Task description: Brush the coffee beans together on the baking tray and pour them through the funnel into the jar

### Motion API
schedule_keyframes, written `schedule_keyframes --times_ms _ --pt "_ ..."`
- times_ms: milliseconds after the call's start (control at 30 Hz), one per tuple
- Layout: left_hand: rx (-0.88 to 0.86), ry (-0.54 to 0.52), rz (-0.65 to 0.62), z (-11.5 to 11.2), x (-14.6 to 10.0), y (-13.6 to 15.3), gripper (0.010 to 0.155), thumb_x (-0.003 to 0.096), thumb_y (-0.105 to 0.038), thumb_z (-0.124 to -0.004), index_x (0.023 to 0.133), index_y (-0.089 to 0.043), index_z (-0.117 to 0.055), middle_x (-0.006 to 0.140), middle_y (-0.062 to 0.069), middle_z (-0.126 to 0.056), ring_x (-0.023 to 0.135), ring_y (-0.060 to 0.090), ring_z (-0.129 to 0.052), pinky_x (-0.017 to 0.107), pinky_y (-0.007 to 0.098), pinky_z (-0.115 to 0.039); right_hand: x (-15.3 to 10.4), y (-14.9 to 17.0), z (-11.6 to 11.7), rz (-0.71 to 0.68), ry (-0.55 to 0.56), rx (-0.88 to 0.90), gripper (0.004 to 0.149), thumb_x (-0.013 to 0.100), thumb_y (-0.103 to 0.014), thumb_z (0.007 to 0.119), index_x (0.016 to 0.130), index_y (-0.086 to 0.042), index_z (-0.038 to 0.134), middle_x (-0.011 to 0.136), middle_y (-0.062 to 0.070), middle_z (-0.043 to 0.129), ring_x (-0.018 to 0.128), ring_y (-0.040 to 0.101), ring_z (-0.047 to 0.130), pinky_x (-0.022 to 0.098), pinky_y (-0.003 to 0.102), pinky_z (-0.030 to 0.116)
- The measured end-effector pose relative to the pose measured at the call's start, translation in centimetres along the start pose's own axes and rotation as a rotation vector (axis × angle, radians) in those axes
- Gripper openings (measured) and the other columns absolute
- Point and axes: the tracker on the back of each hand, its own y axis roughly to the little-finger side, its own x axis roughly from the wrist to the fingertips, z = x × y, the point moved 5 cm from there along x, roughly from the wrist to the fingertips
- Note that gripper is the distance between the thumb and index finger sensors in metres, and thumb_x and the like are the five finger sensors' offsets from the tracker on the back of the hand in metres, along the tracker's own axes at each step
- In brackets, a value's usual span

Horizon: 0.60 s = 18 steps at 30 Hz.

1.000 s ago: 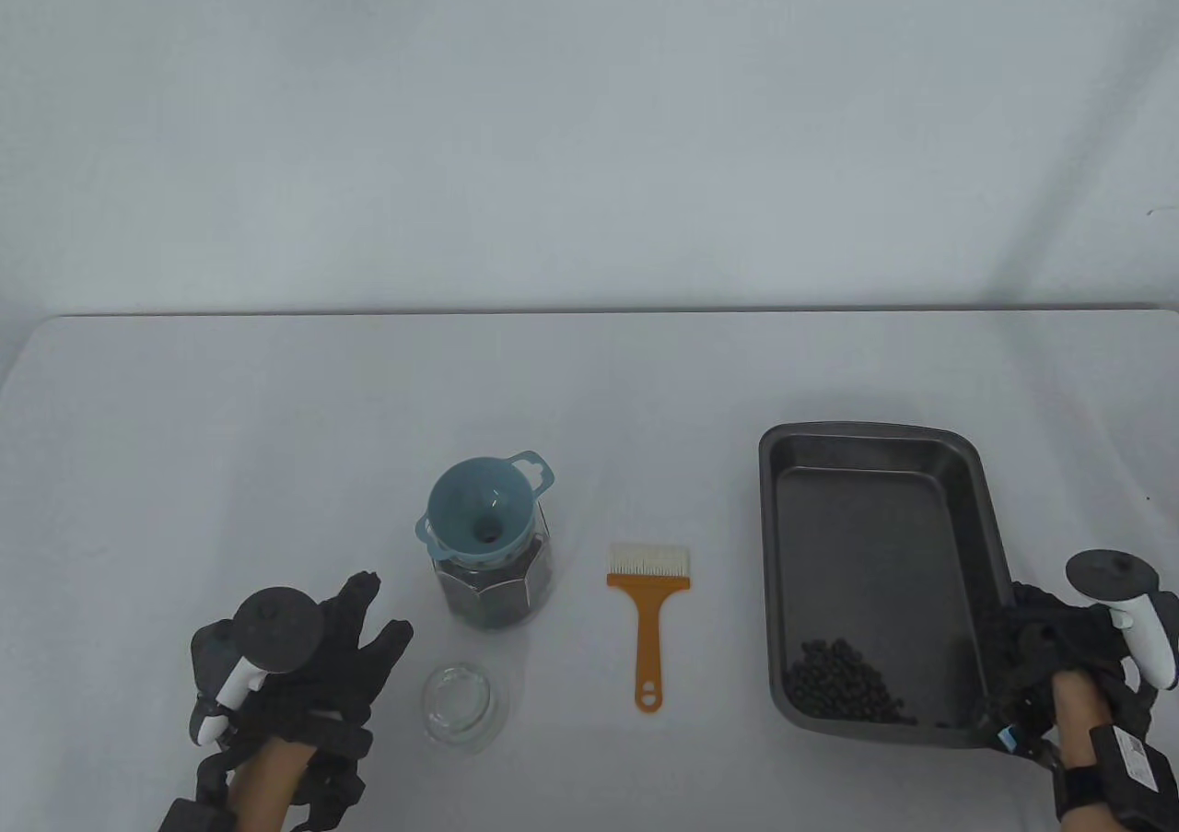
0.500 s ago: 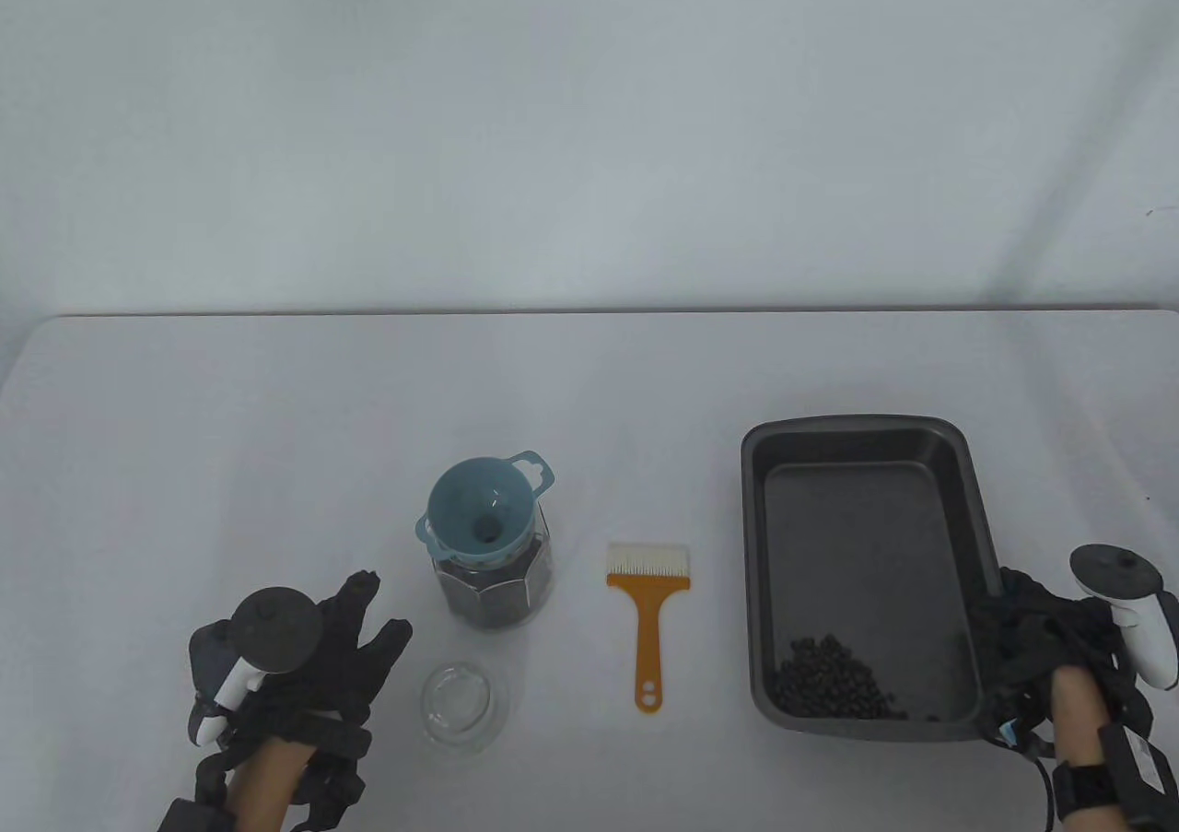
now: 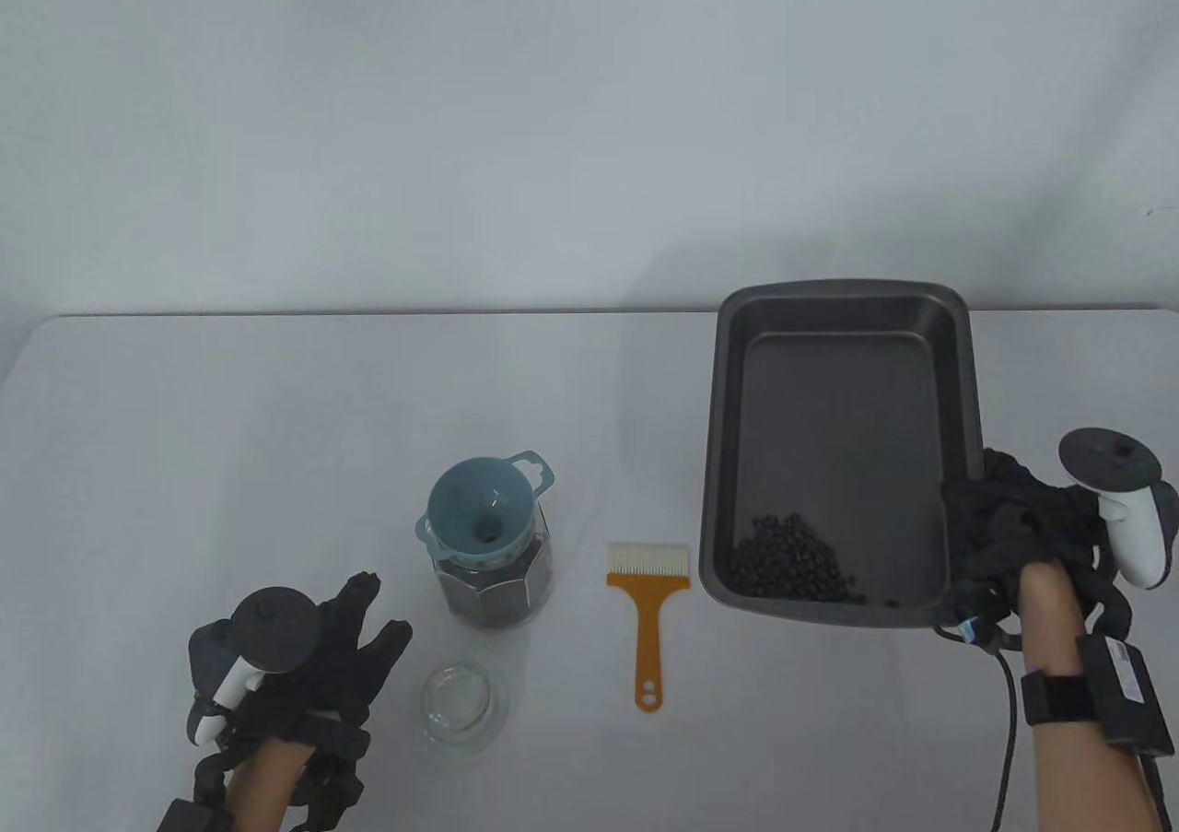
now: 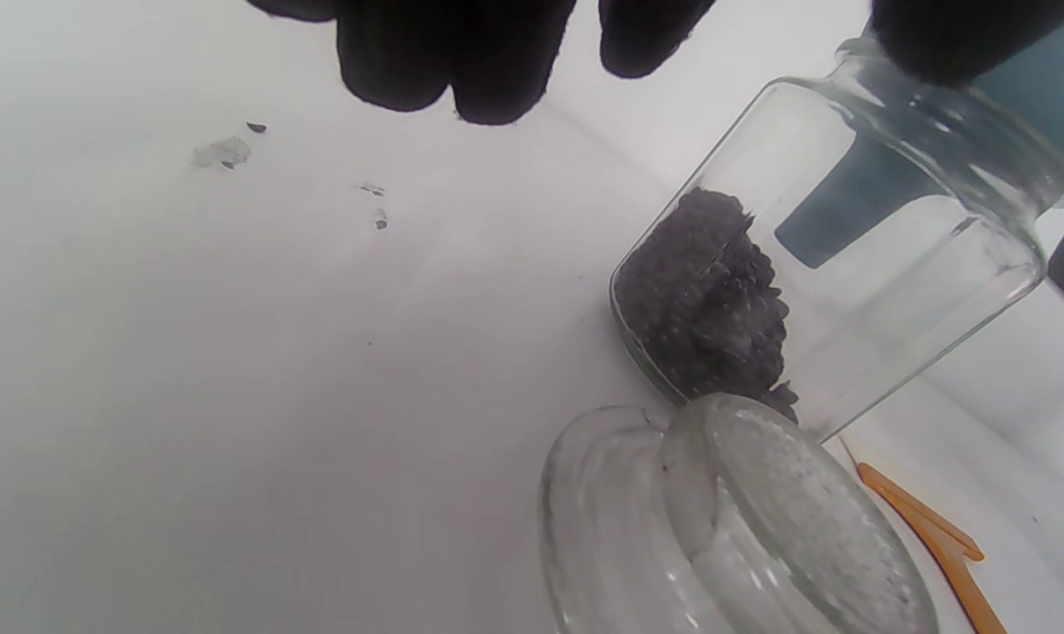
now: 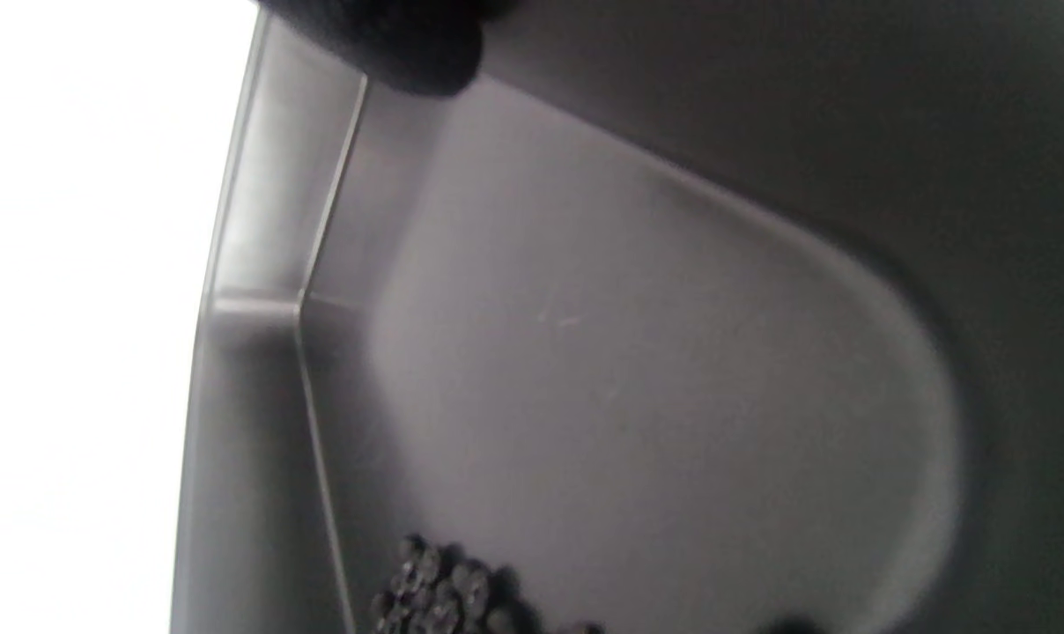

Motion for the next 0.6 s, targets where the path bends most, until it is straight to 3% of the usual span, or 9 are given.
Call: schedule_keyframes --times_ms 267,600 --pt "0.012 0.026 -0.006 -0.3 0.1 -0.1 0.085 0.0448 -0.078 -0.056 0.115 -0.033 -0.040 0.115 0.014 -0.057 0.108 0.041 -0.062 0.081 0.064 -0.045 -1.8 -11.6 3.2 -0.157 0.076 -0.106 0.022 0.065 -0.032 0.074 0.064 -0.012 0.085 0.091 0.016 0.074 0.077 0.033 0.086 0.050 0.037 0.086" --pt "0.005 -0.002 -0.020 0.2 0.0 -0.1 0.086 0.0447 -0.078 -0.056 0.116 -0.033 -0.040 0.116 0.014 -0.056 0.109 0.041 -0.061 0.081 0.064 -0.044 -3.8 -19.3 8.5 -0.306 0.109 -0.171 0.022 0.066 -0.032 0.073 0.065 -0.013 0.084 0.091 0.015 0.074 0.077 0.032 0.086 0.050 0.036 0.086"
